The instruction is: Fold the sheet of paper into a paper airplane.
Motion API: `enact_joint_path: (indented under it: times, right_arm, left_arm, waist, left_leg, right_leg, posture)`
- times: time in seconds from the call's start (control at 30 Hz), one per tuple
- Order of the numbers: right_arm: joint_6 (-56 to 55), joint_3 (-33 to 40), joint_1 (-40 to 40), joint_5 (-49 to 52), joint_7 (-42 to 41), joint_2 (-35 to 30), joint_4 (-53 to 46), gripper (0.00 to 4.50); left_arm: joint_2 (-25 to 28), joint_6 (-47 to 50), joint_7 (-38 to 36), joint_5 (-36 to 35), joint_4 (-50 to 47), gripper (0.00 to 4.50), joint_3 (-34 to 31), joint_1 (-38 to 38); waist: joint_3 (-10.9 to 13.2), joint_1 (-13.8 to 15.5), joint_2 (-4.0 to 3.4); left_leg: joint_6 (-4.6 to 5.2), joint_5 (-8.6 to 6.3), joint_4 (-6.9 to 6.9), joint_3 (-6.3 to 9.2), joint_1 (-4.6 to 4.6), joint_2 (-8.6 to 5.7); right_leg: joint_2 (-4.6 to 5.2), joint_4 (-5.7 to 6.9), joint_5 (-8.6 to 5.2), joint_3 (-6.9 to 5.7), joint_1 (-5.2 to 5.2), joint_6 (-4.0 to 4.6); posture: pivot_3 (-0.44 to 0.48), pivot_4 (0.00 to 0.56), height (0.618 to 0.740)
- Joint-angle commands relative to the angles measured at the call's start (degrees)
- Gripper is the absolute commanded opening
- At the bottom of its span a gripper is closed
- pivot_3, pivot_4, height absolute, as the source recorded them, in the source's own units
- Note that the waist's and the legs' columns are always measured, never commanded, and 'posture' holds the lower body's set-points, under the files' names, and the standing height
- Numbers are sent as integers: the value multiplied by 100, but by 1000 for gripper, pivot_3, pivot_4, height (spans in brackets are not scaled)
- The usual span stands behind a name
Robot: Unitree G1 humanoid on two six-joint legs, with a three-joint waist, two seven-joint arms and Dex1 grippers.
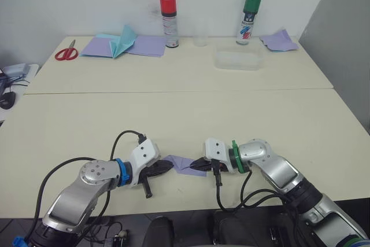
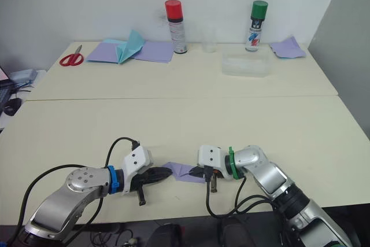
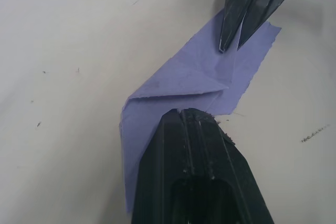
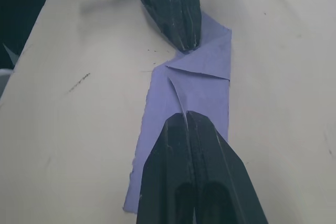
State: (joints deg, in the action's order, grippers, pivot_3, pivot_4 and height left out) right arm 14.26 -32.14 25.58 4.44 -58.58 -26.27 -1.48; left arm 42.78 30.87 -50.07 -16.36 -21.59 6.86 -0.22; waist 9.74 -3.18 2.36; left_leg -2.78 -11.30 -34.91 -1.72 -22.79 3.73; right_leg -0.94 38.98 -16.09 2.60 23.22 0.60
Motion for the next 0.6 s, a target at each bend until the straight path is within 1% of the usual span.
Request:
enact_joint_path:
  times: [0.03, 0.13, 0.23, 0.37, 0.53, 0.6]
  right_arm:
    - [-65, -114, -97, -210, -55, 34, 143, 51]
    - [-66, -61, -114, -223, -46, 92, 186, 51]
    - [-65, -27, -125, -233, -71, 103, 176, 51]
    - [-73, -7, -129, -251, -92, 122, 184, 51]
    - [-45, 13, -127, -267, -123, 138, 159, 51]
    - [-26, 27, -122, -268, -123, 143, 146, 51]
  left_arm:
    - [50, 397, -59, -277, 130, 0, -228, 2]
    - [-67, 927, -191, -1064, 66, 0, -696, -316]
    - [-76, 1286, -257, -1511, 114, 0, -928, -721]
    - [-177, 1249, -207, -1510, 144, 0, -781, -975]
    - [-337, 1002, -116, -1104, 172, 0, -229, -992]
    - [-301, 821, -68, -799, 244, 0, 26, -953]
  waist:
    - [0, -1, 0]
    - [1, -4, 1]
    - [4, 0, 8]
    - [4, -15, 8]
    - [4, -13, 8]
    - [4, -13, 8]
  left_leg:
    - [0, 0, 0, 0, 2, 0]
    - [0, 0, 0, 2, 1, 2]
    - [0, 1, -2, 9, -5, 1]
    - [-1, 0, -2, -1, -4, -2]
    - [-1, 0, -1, 2, -10, -3]
    - [-1, 0, -1, 3, -9, -2]
  right_leg:
    - [0, 1, 0, 0, -1, 0]
    - [-2, 3, 0, -3, 0, -1]
    - [-3, 4, 0, -11, 1, -1]
    - [-3, 3, 2, -8, 1, -3]
    - [-3, 1, 1, -2, 2, -2]
    - [-3, 2, 1, -2, 2, -2]
  posture:
    - [0, 150, 740]
    - [0, 150, 740]
    - [0, 150, 740]
    - [0, 150, 740]
    - [0, 150, 740]
    - [0, 150, 740]
